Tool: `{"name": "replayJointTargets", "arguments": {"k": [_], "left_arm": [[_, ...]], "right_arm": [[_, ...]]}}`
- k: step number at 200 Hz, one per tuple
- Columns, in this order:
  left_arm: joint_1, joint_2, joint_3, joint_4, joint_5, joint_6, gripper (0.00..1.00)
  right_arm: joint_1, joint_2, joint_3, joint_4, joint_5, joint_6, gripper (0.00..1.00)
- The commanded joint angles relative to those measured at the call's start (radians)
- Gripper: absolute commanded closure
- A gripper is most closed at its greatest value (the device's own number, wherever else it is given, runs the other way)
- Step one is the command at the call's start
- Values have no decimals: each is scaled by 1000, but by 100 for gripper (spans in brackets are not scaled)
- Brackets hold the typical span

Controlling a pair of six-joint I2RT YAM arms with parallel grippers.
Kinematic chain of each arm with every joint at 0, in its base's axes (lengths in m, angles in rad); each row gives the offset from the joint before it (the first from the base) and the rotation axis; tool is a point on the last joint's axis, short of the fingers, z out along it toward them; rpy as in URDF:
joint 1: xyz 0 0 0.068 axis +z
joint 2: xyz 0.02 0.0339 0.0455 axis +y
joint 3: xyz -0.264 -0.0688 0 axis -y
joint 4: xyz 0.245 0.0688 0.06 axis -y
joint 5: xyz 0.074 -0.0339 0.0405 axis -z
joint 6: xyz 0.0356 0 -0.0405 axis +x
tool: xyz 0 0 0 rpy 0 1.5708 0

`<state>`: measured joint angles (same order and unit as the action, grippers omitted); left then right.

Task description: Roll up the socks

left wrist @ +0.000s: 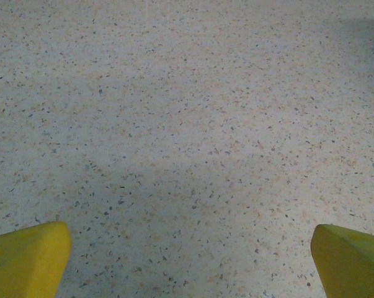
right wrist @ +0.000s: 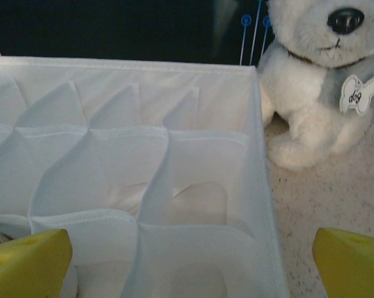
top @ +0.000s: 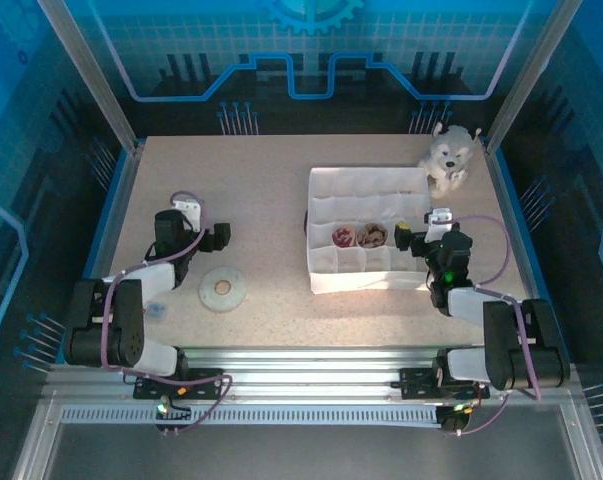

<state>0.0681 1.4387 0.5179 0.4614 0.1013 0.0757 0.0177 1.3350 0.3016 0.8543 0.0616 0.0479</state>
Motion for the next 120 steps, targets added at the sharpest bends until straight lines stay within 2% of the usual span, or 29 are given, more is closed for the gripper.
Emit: {"name": "replayJointTargets", "arguments": {"k": [1,32,56,70,84,97,120], "left_arm": [[2,-42,-44,98,6,-25,1],[-3,-43,-45,99,2,-17,1],[-39,-41,-41,87,-17,25,1],[-75,-40,-37,75,-24,67,1],[-102,-37,-35,71,-45,94,1],[-109,-38,-41,93,-72,71,1],[-110,-61,-18,63,-95,37,1]], "right_arm": [[14,51,-24,123,29,-13,0],[16,120,-32,197,15,-19,0],[24,207,-37,299,53,-13,0],[31,184,-13,213,78,-9,0],[42,199,-5,225,115,-14,0],[50,194,15,176,171,-3,0],[48,196,4,196,164,-1,0]]}}
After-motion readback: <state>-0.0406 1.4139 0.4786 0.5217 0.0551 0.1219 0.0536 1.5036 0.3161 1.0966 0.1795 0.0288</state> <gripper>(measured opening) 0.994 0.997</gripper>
